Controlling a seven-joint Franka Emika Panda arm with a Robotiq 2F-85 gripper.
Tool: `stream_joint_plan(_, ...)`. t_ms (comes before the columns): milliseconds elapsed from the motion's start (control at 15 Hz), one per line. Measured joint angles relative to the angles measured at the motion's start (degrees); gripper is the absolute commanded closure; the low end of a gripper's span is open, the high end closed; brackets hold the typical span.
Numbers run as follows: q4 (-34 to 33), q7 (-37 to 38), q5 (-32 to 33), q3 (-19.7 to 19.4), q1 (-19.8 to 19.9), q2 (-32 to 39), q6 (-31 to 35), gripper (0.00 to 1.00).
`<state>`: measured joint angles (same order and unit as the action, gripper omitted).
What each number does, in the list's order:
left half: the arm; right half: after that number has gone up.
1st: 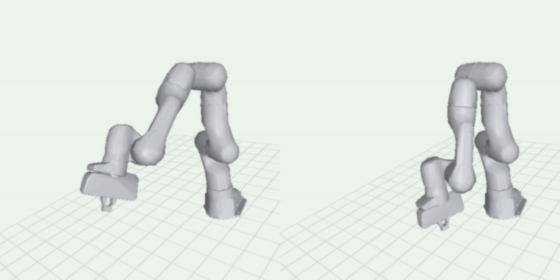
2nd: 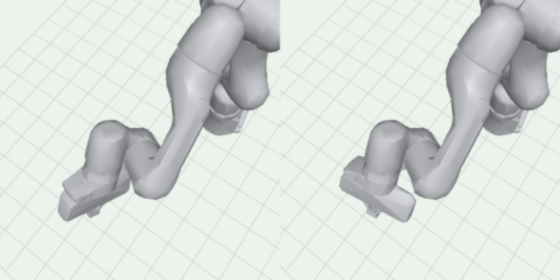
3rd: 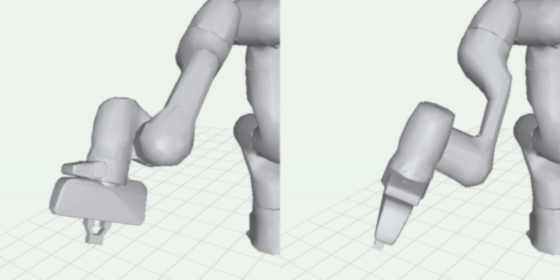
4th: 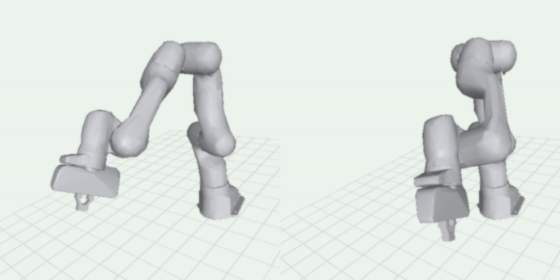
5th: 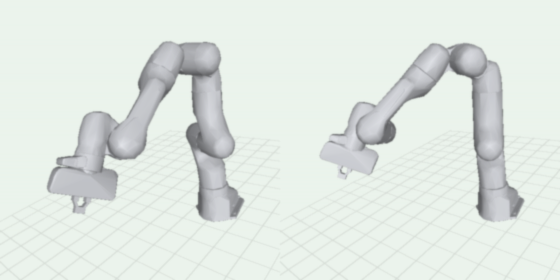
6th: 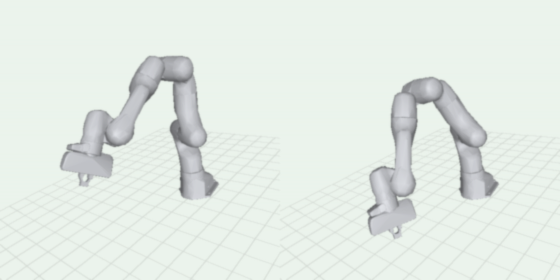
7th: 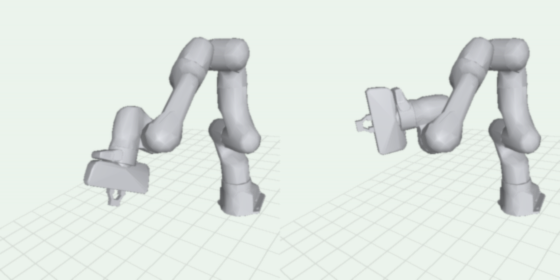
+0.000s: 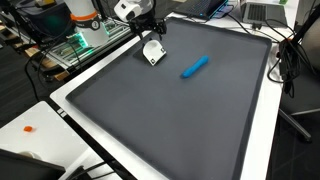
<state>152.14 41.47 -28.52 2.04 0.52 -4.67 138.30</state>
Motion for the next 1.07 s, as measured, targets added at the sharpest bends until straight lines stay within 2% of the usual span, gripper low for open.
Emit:
stream_joint_plan(533,-0.4,2.4,-2.5,0.4,-1.4,3.2,5.1,0.00)
stream_joint_plan(800,-0.4,4.1,-2.5,0.8,-1.8,4.0,7.9,0.08)
stream_joint_plan(867,-0.4,4.6,-2.5,0.9,-1.9,4.2,8.6,0.14)
stream_joint_plan(933,-0.4,4.8,-2.5,0.9,-2.1,4.3,9.1,0.26)
stream_joint_plan(1000,-0.4,5.1,-2.5,0.9,-2.2,4.4,9.6,0.26)
stream_joint_plan(1067,-0.4,5.5,-2.5,1.0,-2.3,4.5,10.0,0.35)
